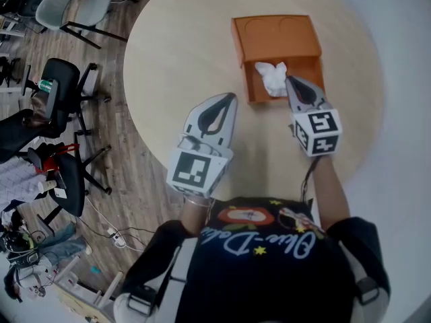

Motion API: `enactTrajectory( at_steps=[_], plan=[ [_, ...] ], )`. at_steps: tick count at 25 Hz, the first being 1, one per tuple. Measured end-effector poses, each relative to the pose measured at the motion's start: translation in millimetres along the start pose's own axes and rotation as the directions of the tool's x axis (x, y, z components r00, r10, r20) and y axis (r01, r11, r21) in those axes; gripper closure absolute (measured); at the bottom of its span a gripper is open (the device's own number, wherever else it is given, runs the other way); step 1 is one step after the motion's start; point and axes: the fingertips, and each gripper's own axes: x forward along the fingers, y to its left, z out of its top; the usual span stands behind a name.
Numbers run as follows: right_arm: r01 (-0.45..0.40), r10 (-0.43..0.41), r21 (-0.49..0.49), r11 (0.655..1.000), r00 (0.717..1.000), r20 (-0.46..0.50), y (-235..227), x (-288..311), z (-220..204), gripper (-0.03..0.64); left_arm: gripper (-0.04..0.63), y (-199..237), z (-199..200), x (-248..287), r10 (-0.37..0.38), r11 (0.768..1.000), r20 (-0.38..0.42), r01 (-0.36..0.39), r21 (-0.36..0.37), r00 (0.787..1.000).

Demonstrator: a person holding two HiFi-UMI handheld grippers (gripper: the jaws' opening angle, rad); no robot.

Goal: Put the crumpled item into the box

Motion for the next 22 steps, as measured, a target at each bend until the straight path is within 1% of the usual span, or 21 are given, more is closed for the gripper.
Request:
enactTrajectory(
  at_steps=[3,6,10,14,17,22],
  plan=[
    [0.012,-0.017,0.075,0.997,0.997,0.074,-1.7,-22.3,12.4,0.617,0.603,-1.6,5.2,-4.3,0.008,1.000,0.003,-0.008,0.013,1.000],
    [0.022,-0.036,0.109,0.994,0.992,0.123,-4.7,-42.4,20.9,0.617,0.603,-5.1,7.5,-6.0,0.015,1.000,0.004,-0.015,0.026,1.000],
    [0.025,-0.046,0.126,0.992,0.985,0.168,-7.0,-62.0,27.4,0.617,0.603,-13.8,9.3,-6.2,0.013,0.999,0.006,-0.014,0.051,1.000],
    [0.005,-0.037,0.138,0.990,0.973,0.228,-2.8,-83.3,35.6,0.617,0.603,-26.7,14.3,-9.9,0.012,0.997,0.011,-0.013,0.071,1.000],
    [0.001,-0.041,0.152,0.988,0.966,0.254,0.6,-100.0,39.1,0.617,0.603,-36.4,19.8,-14.3,0.012,0.996,0.019,-0.014,0.084,1.000],
    [-0.028,-0.015,0.138,0.990,0.952,0.304,7.9,-121.5,49.2,0.617,0.603,-45.9,19.9,-23.8,0.013,0.989,0.000,-0.013,0.146,1.000]
  ],
)
